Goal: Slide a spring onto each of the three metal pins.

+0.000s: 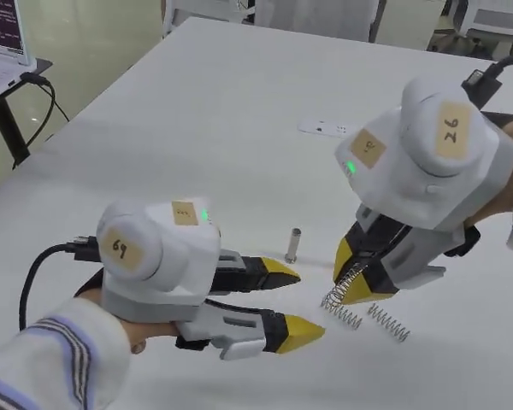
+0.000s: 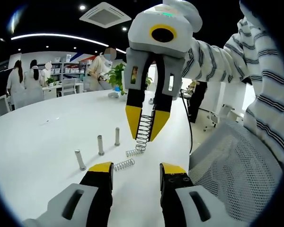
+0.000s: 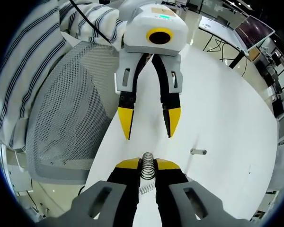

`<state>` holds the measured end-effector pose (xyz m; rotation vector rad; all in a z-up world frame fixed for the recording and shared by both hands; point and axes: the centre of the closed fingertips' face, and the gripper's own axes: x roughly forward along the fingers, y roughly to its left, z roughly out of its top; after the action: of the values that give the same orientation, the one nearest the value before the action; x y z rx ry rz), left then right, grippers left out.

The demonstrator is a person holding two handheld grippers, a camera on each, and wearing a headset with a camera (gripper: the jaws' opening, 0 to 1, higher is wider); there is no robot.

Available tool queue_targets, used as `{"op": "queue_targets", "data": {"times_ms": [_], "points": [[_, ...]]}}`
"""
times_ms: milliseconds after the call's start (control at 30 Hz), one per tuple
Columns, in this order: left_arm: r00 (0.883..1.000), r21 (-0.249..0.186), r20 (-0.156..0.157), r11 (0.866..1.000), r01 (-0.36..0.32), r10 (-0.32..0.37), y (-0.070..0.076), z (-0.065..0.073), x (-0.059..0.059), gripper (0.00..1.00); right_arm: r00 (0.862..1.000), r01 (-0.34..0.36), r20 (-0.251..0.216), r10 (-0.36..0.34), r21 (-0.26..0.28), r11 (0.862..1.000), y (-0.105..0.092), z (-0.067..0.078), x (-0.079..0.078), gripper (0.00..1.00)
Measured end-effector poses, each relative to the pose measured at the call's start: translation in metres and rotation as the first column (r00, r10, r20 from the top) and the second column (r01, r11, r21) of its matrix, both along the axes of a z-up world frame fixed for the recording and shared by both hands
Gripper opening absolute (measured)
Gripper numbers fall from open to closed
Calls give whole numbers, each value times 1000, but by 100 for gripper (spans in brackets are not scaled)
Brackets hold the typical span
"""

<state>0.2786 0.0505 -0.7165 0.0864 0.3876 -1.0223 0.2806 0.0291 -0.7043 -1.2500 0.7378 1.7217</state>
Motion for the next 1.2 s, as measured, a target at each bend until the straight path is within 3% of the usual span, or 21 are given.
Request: {"op": "queue_targets", "data": {"times_ms": [100, 367, 533, 667, 900, 1200], "points": [[998, -2, -24, 998, -57, 57, 9, -6, 4, 47, 1000, 10, 7, -10, -5, 1000, -3, 1, 5, 8], [994, 30, -36, 994, -101, 103, 21, -12, 13, 49, 1000, 21, 15, -21, -14, 1000, -6, 4, 13, 8], [988, 26, -8, 988, -153, 153, 28, -10, 22, 59, 1000, 18, 22, -18, -21, 1000, -6, 6, 18, 8], [983, 19, -13, 983, -182, 182, 32, -10, 26, 66, 1000, 11, 20, -10, -25, 1000, -5, 5, 18, 8], [973, 49, -69, 975, -217, 220, 39, -25, 28, 76, 1000, 9, 14, -9, -34, 999, -5, 4, 19, 8], [967, 43, -93, 971, -234, 237, 40, -27, 29, 93, 1000, 13, 13, -12, -46, 999, -8, 3, 23, 8]]}}
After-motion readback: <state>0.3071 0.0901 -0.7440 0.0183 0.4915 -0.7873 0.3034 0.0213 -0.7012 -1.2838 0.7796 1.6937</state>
